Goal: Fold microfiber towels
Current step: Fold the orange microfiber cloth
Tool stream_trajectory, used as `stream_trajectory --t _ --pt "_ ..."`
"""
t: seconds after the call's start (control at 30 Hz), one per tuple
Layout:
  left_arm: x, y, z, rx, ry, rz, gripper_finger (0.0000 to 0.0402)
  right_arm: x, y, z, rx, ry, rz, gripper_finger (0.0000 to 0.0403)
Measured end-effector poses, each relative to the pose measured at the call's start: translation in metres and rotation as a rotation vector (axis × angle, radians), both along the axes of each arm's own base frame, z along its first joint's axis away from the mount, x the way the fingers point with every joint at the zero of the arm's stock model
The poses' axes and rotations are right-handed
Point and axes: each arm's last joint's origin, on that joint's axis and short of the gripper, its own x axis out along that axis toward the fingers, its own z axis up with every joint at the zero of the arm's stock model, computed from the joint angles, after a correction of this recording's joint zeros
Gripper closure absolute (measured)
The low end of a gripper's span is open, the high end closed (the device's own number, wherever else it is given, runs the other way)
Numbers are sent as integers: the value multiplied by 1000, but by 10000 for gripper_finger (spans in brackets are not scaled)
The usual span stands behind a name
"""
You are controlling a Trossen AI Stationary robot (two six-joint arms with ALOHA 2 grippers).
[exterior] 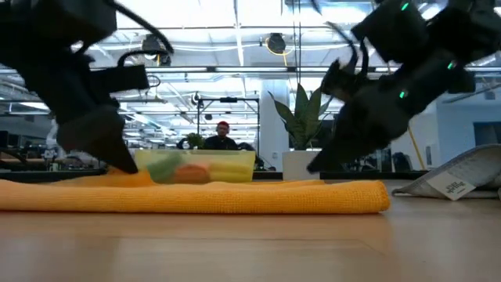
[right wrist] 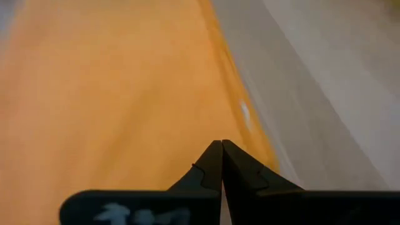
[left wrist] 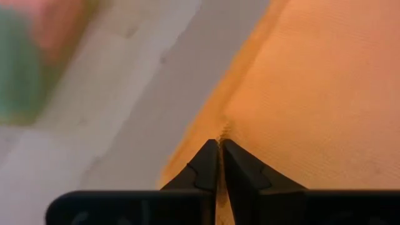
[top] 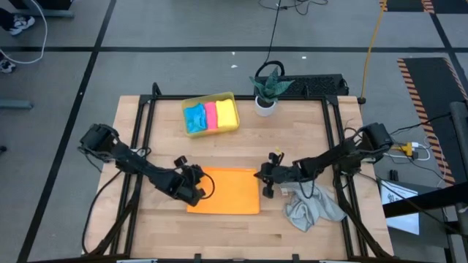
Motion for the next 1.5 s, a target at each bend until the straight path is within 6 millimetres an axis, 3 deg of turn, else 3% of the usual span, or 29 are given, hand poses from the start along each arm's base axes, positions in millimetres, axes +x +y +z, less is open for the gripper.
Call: stream_trajectory --t 0.1,0.3,0.53,0.83,0.97,1.27,1.37,1.5 --pt "-11 6 -9 2 35 38 381 -1 -9 -14 -2 64 -42 403" --pt "-20 11 -18 -20 24 123 397 -1 -16 -20 -9 73 -66 403" --pt "-18 9 -8 -50 -5 158 378 -5 -16 -8 -43 60 -28 403" --pt "-11 8 2 -44 -38 134 396 -4 -8 5 -36 -11 9 403" --pt "-9 17 3 -46 -47 200 357 -5 0 5 -8 -5 70 403" --pt "-14 37 6 -98 46 293 200 -3 14 11 21 -84 158 403" --pt "-15 38 9 -114 21 330 175 -2 15 13 26 -112 159 403" --pt "-15 31 14 -133 -15 285 175 1 16 9 27 -126 162 403"
